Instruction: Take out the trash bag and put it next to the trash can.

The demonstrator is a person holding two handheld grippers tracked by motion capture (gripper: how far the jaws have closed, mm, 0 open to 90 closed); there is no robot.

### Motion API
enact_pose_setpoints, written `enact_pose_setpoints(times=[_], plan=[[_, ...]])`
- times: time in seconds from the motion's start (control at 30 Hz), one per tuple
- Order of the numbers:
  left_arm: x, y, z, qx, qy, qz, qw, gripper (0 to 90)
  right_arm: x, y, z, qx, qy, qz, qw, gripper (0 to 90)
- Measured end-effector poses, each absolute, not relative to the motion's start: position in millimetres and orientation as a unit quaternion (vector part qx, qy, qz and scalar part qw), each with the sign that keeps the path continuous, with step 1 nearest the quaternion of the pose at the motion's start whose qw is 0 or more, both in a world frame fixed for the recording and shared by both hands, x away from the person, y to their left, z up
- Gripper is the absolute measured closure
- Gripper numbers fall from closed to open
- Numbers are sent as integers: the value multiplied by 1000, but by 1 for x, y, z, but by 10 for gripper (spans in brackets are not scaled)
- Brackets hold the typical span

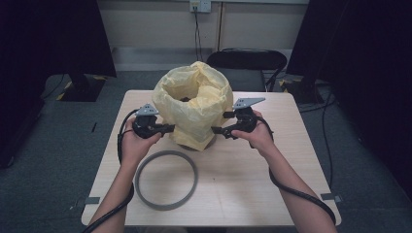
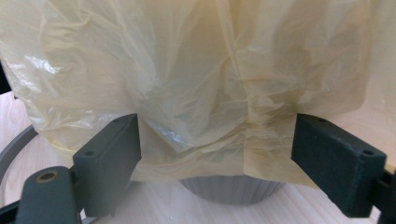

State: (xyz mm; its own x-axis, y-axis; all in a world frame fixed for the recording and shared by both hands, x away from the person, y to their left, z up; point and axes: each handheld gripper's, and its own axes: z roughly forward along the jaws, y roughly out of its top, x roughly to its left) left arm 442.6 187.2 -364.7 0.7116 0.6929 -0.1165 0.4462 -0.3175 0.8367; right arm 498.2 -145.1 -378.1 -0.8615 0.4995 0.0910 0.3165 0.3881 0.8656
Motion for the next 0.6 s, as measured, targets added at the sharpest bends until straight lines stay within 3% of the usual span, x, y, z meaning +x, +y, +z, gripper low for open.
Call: enact_pose_setpoints(times=[0.6], plan=[[439,184,-354,793,359,137,472,900,501,-162,-364,274,805,520,81,646]])
